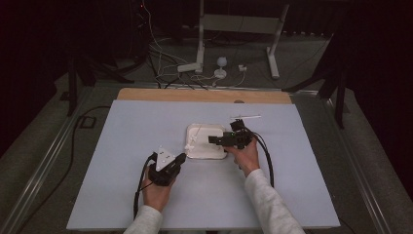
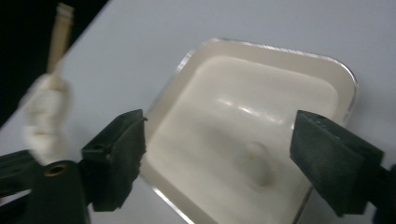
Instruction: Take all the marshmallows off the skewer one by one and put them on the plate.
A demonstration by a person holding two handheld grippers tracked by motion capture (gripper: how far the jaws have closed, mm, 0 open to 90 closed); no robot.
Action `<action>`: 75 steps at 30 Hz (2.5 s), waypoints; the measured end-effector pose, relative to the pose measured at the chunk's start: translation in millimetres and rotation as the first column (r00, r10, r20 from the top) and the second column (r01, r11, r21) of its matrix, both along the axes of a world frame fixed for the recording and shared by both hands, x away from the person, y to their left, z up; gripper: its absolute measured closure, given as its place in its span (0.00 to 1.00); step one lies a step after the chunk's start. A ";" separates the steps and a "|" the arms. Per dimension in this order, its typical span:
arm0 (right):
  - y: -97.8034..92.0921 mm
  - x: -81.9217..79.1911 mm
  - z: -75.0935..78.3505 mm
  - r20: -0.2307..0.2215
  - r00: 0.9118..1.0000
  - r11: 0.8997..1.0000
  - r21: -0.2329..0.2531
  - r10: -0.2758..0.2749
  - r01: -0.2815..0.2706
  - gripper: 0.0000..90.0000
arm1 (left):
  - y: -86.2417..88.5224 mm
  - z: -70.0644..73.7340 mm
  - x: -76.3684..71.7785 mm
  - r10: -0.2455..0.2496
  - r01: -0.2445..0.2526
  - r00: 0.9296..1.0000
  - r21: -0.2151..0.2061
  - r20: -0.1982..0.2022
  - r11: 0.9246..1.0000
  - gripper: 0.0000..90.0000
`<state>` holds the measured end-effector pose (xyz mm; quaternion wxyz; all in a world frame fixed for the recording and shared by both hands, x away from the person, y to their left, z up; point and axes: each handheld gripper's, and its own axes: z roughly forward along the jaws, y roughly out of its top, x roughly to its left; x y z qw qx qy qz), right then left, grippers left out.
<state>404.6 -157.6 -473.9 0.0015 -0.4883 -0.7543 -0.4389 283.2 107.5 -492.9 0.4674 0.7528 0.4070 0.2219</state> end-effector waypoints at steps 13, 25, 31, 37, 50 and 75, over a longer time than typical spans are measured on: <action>-7.4 -11.6 25.0 0.021 0.998 0.987 0.150 0.051 -0.054 0.12 | -2.1 2.5 -0.9 -0.009 0.009 1.000 -0.005 0.015 1.000 1.00; 6.5 -17.4 26.4 0.012 0.991 0.974 0.183 0.135 -0.135 0.05 | -4.0 3.7 -1.3 -0.019 0.019 1.000 -0.009 0.024 1.000 1.00; 15.4 -19.2 25.4 0.005 0.988 0.971 0.184 0.153 -0.152 0.08 | -6.4 5.1 -2.5 -0.026 0.027 0.999 -0.008 0.035 1.000 1.00; 25.1 -17.8 22.2 -0.023 0.989 0.967 0.213 0.149 -0.141 0.27 | -8.3 4.9 -2.0 -0.032 0.032 0.999 -0.007 0.036 0.999 1.00; 35.7 -14.1 15.8 -0.070 0.978 0.947 0.271 0.197 -0.171 0.68 | -11.1 4.6 -2.5 -0.038 0.038 0.998 -0.007 0.044 0.999 1.00; 24.3 -10.6 28.1 -0.065 0.977 0.936 0.305 0.204 -0.175 0.88 | -11.6 6.1 -5.7 -0.062 0.058 0.994 0.045 0.091 0.997 1.00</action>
